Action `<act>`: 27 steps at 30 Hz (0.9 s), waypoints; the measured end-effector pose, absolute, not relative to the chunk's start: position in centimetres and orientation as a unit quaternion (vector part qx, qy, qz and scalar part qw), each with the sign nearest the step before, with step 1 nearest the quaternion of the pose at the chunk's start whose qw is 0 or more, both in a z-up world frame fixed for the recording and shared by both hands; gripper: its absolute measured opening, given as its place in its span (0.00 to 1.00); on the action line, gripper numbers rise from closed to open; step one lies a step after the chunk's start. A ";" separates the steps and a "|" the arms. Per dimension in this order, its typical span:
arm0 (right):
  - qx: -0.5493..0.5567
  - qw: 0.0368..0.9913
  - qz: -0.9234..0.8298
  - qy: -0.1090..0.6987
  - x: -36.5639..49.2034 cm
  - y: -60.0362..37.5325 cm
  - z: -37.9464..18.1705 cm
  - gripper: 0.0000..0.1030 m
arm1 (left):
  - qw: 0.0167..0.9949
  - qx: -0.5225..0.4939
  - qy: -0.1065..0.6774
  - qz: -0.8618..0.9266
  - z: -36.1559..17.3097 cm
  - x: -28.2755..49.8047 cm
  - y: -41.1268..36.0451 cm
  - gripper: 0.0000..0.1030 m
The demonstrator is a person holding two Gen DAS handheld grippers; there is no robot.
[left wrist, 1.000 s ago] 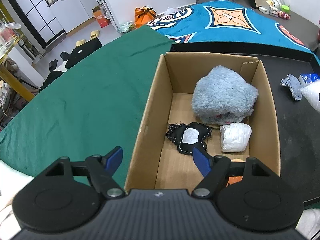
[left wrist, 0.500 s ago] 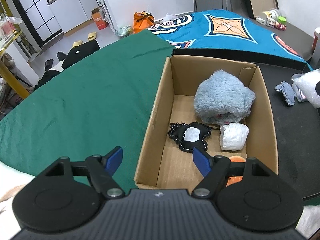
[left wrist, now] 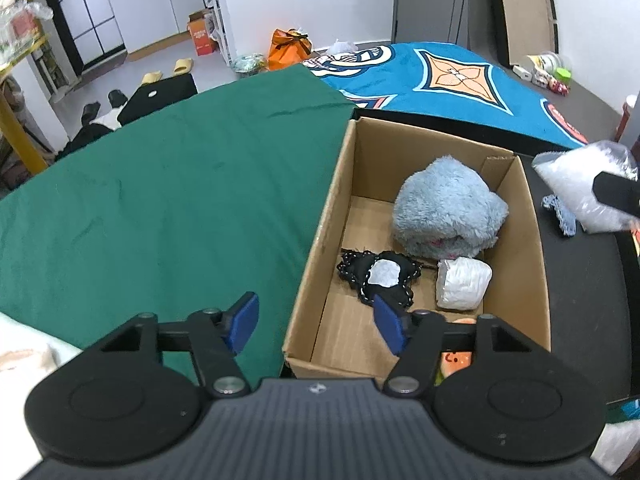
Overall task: Organize soft objects
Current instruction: 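Carry the clear stuffing bag into the cardboard box and release it, then move the right tool to the blue tissue pack and grasp it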
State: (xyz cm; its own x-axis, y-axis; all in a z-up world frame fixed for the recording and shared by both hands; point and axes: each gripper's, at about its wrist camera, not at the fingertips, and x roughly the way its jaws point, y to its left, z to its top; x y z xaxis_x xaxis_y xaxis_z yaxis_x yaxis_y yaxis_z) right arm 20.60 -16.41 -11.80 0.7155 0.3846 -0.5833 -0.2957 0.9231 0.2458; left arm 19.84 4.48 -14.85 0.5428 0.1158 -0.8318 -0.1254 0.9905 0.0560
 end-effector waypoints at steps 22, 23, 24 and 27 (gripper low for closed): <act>0.040 0.881 0.245 0.402 20.7 -10.1 -13.8 0.45 | 0.865 -0.073 0.494 0.052 -16.2 19.5 7.6 0.11; 0.041 0.882 0.241 0.402 20.6 -10.4 -13.8 0.45 | 0.867 -0.070 0.491 0.055 -16.1 19.5 7.5 0.11; 0.043 0.883 0.238 0.402 20.6 -10.6 -13.7 0.45 | 0.866 -0.070 0.492 0.054 -16.1 19.5 7.5 0.11; 0.046 0.886 0.231 0.399 20.4 -11.2 -13.6 0.45 | 0.867 -0.071 0.491 0.054 -16.0 19.4 7.5 0.11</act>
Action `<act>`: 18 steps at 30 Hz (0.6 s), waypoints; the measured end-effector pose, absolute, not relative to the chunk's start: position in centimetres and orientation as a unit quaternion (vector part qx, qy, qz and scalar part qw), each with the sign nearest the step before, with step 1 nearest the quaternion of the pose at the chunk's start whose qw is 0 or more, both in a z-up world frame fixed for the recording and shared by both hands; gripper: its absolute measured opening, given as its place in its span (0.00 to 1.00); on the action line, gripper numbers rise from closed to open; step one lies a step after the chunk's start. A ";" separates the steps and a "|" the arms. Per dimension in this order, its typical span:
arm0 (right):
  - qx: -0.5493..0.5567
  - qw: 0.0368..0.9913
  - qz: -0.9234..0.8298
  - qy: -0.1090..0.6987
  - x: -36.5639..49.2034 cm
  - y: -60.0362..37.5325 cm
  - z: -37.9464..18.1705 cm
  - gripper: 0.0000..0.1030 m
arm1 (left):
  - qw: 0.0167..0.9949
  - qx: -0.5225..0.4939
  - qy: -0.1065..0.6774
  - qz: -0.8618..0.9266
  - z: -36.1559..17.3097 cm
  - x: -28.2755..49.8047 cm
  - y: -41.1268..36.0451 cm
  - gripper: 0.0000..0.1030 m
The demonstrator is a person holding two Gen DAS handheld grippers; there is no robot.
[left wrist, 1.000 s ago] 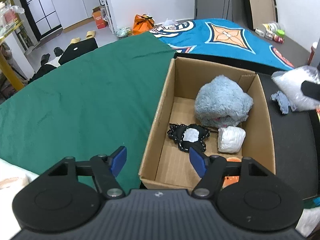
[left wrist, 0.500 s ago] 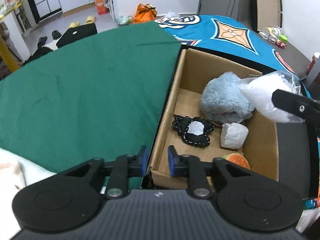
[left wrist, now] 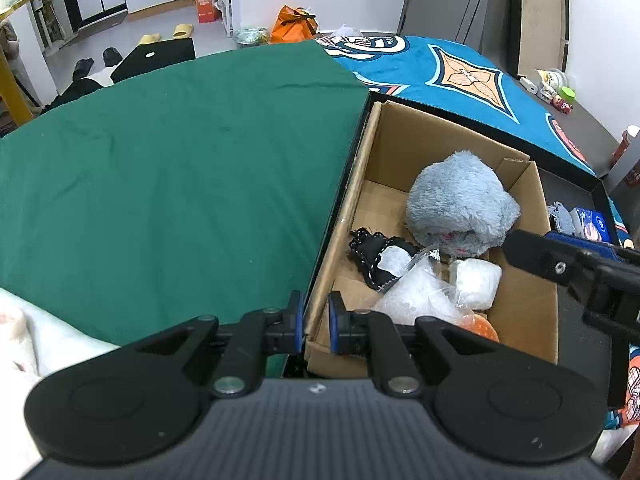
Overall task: Organize soft objects
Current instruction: 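Move the right tool to the blue tissue pack and grasp it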
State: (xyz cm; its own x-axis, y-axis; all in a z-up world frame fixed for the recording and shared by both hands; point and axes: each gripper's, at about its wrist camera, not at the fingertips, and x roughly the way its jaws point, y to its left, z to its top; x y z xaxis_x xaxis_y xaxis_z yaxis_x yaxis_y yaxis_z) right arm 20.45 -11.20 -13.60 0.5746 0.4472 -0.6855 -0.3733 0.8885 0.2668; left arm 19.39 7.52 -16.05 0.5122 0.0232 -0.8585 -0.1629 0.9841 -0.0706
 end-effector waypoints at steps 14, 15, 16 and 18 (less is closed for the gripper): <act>0.061 0.898 0.195 0.390 21.4 -14.1 -13.7 0.49 | 0.870 -0.031 0.487 0.074 -15.1 19.8 6.2 0.15; 0.064 0.899 0.193 0.389 21.5 -14.4 -13.8 0.49 | 0.869 -0.028 0.487 0.076 -15.0 19.9 6.1 0.15; 0.066 0.899 0.191 0.388 21.6 -14.8 -13.8 0.49 | 0.869 -0.025 0.488 0.078 -14.9 20.0 5.9 0.17; 0.067 0.902 0.182 0.386 21.9 -15.5 -13.9 0.49 | 0.866 -0.019 0.493 0.082 -14.8 20.3 5.5 0.27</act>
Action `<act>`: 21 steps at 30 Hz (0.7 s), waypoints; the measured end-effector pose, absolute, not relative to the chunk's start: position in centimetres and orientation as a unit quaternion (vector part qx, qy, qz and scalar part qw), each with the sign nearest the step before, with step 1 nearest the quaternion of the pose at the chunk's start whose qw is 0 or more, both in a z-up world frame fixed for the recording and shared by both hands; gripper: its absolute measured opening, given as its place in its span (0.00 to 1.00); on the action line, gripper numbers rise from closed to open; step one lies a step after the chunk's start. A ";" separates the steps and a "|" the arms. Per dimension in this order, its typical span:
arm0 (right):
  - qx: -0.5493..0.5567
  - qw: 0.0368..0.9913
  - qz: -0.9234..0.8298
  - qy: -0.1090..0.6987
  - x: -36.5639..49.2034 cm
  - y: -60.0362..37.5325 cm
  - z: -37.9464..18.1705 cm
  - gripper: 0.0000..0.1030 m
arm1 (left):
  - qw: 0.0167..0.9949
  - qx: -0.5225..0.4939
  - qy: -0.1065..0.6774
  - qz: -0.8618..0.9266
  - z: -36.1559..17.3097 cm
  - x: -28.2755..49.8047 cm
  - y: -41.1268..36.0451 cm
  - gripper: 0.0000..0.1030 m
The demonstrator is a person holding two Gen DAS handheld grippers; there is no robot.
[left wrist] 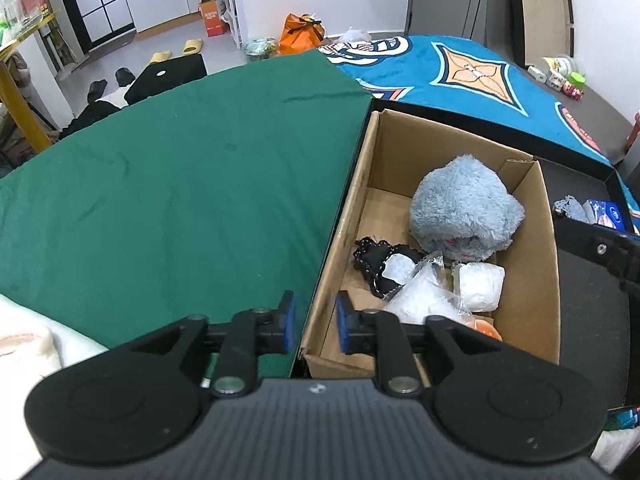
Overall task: Organize soft objects
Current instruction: 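Move the right tool to the blue tissue pack and grasp it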
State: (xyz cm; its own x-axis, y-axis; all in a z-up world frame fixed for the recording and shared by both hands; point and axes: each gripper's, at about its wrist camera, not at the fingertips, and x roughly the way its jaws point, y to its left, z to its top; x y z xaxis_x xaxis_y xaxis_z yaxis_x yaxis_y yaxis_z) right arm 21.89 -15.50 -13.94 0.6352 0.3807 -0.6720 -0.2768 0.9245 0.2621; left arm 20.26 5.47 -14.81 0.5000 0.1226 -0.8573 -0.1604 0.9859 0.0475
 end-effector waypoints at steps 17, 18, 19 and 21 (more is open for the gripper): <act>0.065 0.918 0.098 0.378 24.2 -23.0 -16.7 0.50 | 0.864 0.050 0.493 0.090 -14.8 22.7 0.5 0.67; 0.068 0.917 0.093 0.381 24.4 -23.4 -16.9 0.51 | 0.862 0.054 0.495 0.093 -14.8 22.9 0.3 0.68; 0.070 0.917 0.091 0.382 24.6 -23.6 -17.1 0.54 | 0.861 0.058 0.496 0.095 -15.0 23.1 0.1 0.69; 0.069 0.917 0.083 0.384 24.9 -24.1 -17.5 0.56 | 0.859 0.063 0.498 0.099 -15.1 23.4 -0.3 0.71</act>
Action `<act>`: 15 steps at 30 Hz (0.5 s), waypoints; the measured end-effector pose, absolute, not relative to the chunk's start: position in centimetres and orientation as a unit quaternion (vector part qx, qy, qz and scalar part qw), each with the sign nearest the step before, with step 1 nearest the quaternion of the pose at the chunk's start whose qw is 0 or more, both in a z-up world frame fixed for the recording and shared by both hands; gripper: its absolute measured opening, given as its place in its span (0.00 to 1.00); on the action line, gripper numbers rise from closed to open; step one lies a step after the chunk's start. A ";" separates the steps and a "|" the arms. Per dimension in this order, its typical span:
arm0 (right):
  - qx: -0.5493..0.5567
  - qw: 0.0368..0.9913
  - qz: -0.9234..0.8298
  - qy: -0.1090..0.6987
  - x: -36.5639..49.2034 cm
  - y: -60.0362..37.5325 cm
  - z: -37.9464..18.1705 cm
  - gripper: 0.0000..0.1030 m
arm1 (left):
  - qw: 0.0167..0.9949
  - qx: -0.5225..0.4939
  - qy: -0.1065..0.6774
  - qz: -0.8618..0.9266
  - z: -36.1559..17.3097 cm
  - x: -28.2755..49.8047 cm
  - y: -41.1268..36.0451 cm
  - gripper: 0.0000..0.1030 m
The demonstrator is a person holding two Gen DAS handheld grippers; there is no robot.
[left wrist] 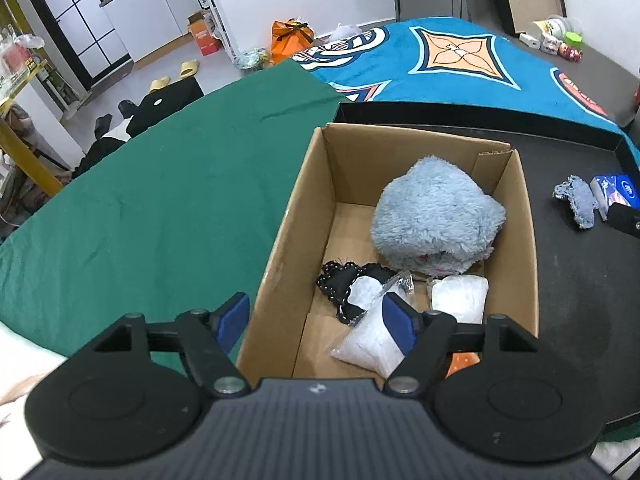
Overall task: Organize soft objects
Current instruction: 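Move the right tool to the blue tissue pack and grasp it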
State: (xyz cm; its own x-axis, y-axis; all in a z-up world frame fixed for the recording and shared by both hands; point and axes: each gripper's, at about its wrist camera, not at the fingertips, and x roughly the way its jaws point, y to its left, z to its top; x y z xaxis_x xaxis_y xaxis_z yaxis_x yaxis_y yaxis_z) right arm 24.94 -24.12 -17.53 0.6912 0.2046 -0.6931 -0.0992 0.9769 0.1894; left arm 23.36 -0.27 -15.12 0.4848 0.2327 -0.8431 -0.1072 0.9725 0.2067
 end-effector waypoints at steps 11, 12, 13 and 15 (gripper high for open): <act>0.050 0.924 0.049 0.375 27.1 -27.4 -18.9 0.59 | 0.850 0.070 0.506 0.129 -15.7 24.8 -0.7 0.72; 0.047 0.925 0.046 0.373 27.3 -27.6 -19.1 0.59 | 0.849 0.072 0.506 0.131 -15.8 25.0 -0.8 0.72; 0.043 0.927 0.046 0.370 27.4 -27.7 -19.2 0.59 | 0.849 0.074 0.507 0.133 -15.8 25.1 -0.8 0.72; 0.027 0.929 0.042 0.366 27.8 -27.7 -19.4 0.59 | 0.848 0.076 0.507 0.133 -15.8 25.4 -1.0 0.72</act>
State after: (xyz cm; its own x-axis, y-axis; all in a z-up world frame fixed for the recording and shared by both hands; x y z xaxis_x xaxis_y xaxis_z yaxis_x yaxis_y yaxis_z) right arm 27.82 -27.74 -19.43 0.7278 0.0989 -0.6786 -0.0587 0.9949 0.0819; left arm 25.44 -0.97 -15.82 0.4496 0.3030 -0.8403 -0.1478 0.9530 0.2645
